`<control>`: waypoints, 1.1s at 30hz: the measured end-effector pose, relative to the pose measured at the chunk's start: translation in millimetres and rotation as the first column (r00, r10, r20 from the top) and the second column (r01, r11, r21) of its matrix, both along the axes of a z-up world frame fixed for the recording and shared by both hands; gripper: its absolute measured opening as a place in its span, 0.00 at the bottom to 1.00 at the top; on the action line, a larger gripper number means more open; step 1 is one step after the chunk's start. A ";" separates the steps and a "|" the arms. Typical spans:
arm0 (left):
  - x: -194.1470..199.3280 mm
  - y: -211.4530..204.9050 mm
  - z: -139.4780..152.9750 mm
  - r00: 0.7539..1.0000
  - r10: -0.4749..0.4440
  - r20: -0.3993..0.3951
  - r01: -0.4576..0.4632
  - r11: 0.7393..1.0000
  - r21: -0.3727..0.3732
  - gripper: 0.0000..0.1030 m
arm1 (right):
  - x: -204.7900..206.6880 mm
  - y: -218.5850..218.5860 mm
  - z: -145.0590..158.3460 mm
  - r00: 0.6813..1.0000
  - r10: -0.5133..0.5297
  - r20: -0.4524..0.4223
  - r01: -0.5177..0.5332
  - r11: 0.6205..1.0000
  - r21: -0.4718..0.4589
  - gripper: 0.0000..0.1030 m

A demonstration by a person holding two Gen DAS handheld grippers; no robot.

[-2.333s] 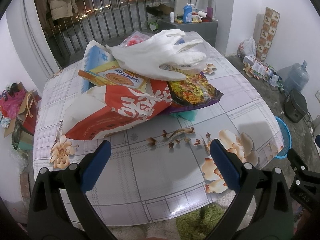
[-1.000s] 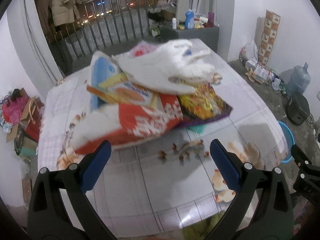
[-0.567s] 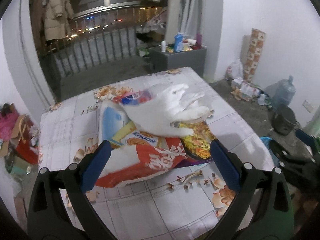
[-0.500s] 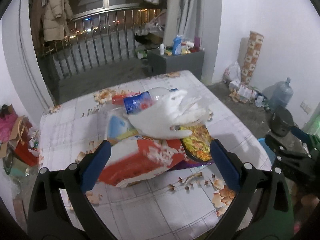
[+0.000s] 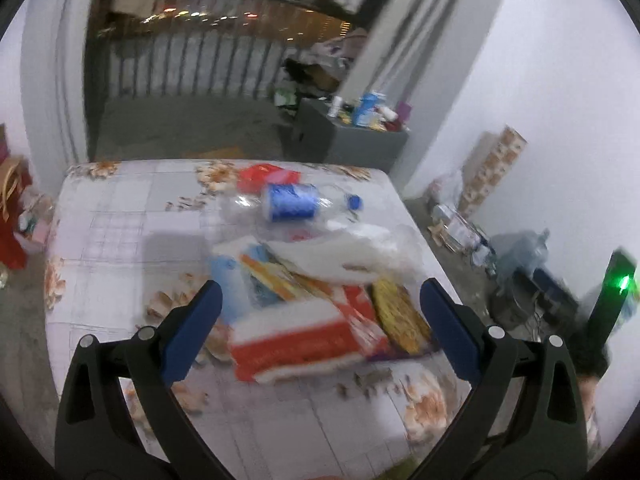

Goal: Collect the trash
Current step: 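Grasp the red wrapper with the left tool while the right tool grasps the Pepsi bottle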

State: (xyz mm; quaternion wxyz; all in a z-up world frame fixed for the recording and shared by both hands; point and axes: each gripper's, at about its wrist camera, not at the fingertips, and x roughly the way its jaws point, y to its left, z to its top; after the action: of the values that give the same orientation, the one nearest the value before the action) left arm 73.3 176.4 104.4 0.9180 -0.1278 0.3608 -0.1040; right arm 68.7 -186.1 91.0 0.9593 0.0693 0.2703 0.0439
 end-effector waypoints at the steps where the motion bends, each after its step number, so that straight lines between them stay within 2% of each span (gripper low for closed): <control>1: 7.5 5.6 0.0 1.000 0.020 0.003 -0.020 1.000 0.004 0.93 | 28.8 1.5 14.4 0.998 0.056 0.003 -0.056 0.998 0.039 0.94; 5: 44.8 34.1 4.5 0.993 0.112 0.022 -0.112 0.994 -0.008 0.93 | 116.9 22.9 36.3 0.975 0.219 -0.045 -0.212 0.969 0.124 0.94; 8: 90.3 49.4 10.2 0.997 0.069 0.038 -0.067 0.997 -0.035 0.93 | 181.1 46.1 27.6 0.937 0.318 -0.142 -0.291 0.939 0.182 0.94; 10: 126.4 56.1 10.0 1.000 0.012 0.025 -0.011 0.999 -0.030 0.93 | 222.9 54.2 8.9 0.894 0.381 -0.234 -0.321 0.912 0.257 0.94; 13: 180.1 53.5 -1.8 0.998 -0.060 -0.004 0.060 0.998 -0.019 0.91 | 261.8 51.6 -24.4 0.844 0.402 -0.356 -0.278 0.894 0.351 0.94; 16: 230.8 49.9 -25.1 0.992 -0.110 -0.067 0.108 0.993 -0.041 0.91 | 282.6 41.8 -54.8 0.782 0.436 -0.446 -0.202 0.854 0.480 0.90; 18: 261.0 45.1 -42.9 0.985 -0.147 -0.095 0.143 0.989 -0.044 0.81 | 288.6 37.5 -73.4 0.763 0.437 -0.477 -0.156 0.840 0.520 0.88; 22: 307.0 32.4 -78.9 0.969 -0.187 -0.159 0.190 0.982 0.008 0.70 | 296.0 32.9 -99.4 0.731 0.420 -0.538 -0.080 0.836 0.544 0.84; 28: 346.6 19.2 -124.2 0.943 -0.195 -0.268 0.207 0.978 0.016 0.54 | 304.9 16.6 -145.0 0.667 0.413 -0.620 0.077 0.789 0.610 0.76; 31: 353.7 17.0 -136.4 0.938 -0.194 -0.288 0.202 0.979 -0.001 0.50 | 309.8 13.9 -166.3 0.624 0.428 -0.654 0.162 0.748 0.644 0.70; 33: 351.3 15.6 -141.8 0.937 -0.195 -0.291 0.202 0.979 -0.006 0.45 | 314.3 17.6 -177.7 0.606 0.437 -0.664 0.188 0.733 0.654 0.70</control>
State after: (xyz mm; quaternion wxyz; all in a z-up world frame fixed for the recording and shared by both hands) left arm 424.6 192.0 -37.3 0.8413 -0.0937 0.5040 -0.1717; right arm 383.0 -168.4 -86.7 0.6419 0.3987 0.6311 0.1751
